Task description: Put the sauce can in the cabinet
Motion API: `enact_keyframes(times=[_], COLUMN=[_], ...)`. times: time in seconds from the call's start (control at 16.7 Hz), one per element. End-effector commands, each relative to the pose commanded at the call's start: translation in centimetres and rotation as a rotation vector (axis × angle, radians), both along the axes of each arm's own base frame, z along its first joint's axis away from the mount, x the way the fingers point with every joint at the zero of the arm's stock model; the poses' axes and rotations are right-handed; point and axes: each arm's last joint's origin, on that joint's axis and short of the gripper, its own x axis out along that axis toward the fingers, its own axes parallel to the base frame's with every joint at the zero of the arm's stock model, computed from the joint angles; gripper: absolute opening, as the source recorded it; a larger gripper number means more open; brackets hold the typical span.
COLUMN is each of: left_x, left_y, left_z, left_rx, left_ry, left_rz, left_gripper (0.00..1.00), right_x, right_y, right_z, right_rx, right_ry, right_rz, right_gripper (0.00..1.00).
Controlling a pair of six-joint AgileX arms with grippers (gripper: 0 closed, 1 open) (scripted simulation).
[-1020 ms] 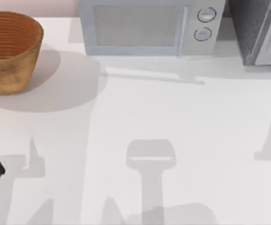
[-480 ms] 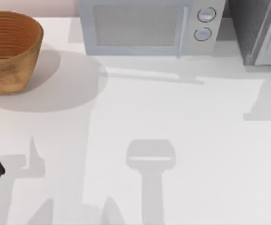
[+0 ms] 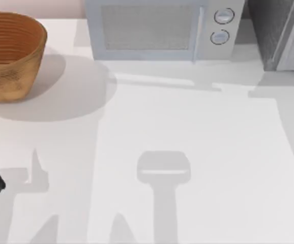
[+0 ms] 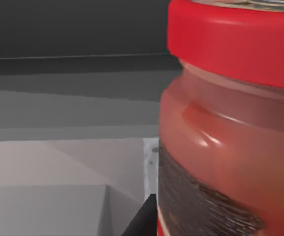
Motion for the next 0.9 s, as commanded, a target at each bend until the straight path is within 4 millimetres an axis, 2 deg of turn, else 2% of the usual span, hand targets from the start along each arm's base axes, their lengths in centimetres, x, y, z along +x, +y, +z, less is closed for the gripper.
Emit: enact_keyframes(times=[0.24,0.42,0.6,0.9], left_x=[0.0,0.0,0.0,0.0], left_y=[0.0,0.0,0.0,0.0], left_z=[0.0,0.0,0.0,0.0], left_rx=[0.0,0.0,0.0,0.0], left_ry=[0.0,0.0,0.0,0.0], left_rz=[0.0,0.0,0.0,0.0], left_gripper=[1.0,1.0,1.0,1.0], right_x=[3.0,4.9,6.3,6.5], right_y=[1.0,1.7,2.2,2.3], right_z=[3.6,5.4,6.2,6.3], right_rx=[-0.014,-0.023,-0.029,-0.03], right_ry=[0.001,0.003,0.01,0.01], right_rz=[0.0,0.0,-0.001,-0.001], right_gripper=[0.0,0.0,0.0,0.0])
